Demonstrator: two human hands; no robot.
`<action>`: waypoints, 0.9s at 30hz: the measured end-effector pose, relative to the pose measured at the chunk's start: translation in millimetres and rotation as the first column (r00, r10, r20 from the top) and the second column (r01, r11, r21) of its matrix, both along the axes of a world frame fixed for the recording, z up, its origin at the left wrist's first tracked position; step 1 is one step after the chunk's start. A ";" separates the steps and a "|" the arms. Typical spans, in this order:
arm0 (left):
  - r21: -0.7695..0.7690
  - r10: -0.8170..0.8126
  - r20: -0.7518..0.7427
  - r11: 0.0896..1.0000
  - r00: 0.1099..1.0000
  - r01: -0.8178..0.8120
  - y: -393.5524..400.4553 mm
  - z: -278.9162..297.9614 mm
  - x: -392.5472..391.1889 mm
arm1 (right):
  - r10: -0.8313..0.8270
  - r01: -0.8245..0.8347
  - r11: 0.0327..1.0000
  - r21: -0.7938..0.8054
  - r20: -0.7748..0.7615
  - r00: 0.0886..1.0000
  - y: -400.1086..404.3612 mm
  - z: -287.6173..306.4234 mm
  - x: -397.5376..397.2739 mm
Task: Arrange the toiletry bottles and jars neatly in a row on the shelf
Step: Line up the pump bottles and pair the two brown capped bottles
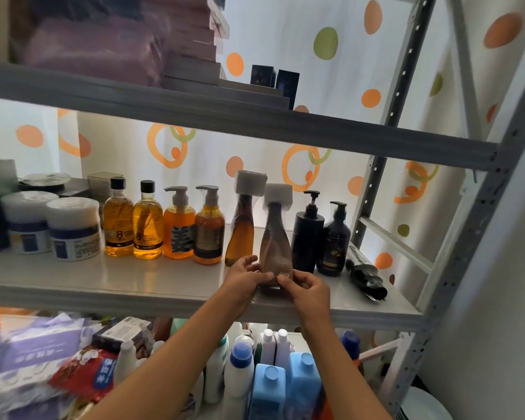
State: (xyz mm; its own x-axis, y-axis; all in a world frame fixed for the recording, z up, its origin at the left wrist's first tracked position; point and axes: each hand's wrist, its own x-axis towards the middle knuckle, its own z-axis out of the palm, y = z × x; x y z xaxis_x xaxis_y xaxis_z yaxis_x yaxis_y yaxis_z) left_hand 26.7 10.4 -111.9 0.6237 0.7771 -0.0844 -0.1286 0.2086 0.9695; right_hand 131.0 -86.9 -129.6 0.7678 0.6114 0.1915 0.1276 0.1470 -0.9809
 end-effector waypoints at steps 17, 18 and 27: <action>0.473 0.014 -0.157 0.879 0.988 0.063 -7.7 19.5 -16.1 | 0.196 -0.173 0.974 0.148 -0.161 0.967 -12.7 0.6 -1.2; 0.493 0.021 -0.152 0.868 0.988 0.057 -9.0 19.6 -18.4 | 0.213 -0.190 0.970 0.152 -0.149 0.966 -12.4 1.2 -3.5; 0.552 0.123 -0.048 0.830 0.991 -0.076 -12.4 17.5 -27.8 | 0.250 -0.244 0.965 0.099 -0.054 0.967 -8.9 31.9 -3.0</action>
